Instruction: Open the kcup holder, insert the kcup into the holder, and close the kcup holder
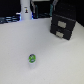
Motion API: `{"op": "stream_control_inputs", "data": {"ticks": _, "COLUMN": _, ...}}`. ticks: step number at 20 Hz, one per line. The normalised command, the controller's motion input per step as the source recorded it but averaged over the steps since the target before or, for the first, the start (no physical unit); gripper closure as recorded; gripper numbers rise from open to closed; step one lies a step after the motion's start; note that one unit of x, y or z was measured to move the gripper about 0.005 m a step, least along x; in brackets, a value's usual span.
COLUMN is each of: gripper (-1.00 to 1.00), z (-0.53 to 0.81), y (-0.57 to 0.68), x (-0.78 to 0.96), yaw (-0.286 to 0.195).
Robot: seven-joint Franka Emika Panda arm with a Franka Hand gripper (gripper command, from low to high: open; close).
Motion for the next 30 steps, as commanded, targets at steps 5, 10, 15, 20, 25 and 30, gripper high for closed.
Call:
{"op": "stream_control_inputs", "data": {"ticks": 5, "gripper": -1.00, "z": 0.10, "y": 0.49, "x": -0.31, "yaw": -0.143}}
{"op": "stream_control_inputs", "data": {"ticks": 10, "gripper": -1.00, "z": 0.03, "y": 0.58, "x": -0.30, "yaw": -0.172}}
{"op": "stream_control_inputs", "data": {"ticks": 15, "gripper": -1.00, "z": 0.01, "y": 0.69, "x": -0.23, "yaw": -0.182}}
{"op": "stream_control_inputs", "data": {"ticks": 20, "gripper": -1.00, "z": -0.01, "y": 0.71, "x": -0.27, "yaw": -0.175}}
{"op": "stream_control_inputs", "data": {"ticks": 25, "gripper": -1.00, "z": -0.07, "y": 0.72, "x": -0.22, "yaw": -0.174}}
{"op": "stream_control_inputs", "data": {"ticks": 30, "gripper": -1.00, "z": -0.16, "y": 0.68, "x": -0.15, "yaw": -0.172}}
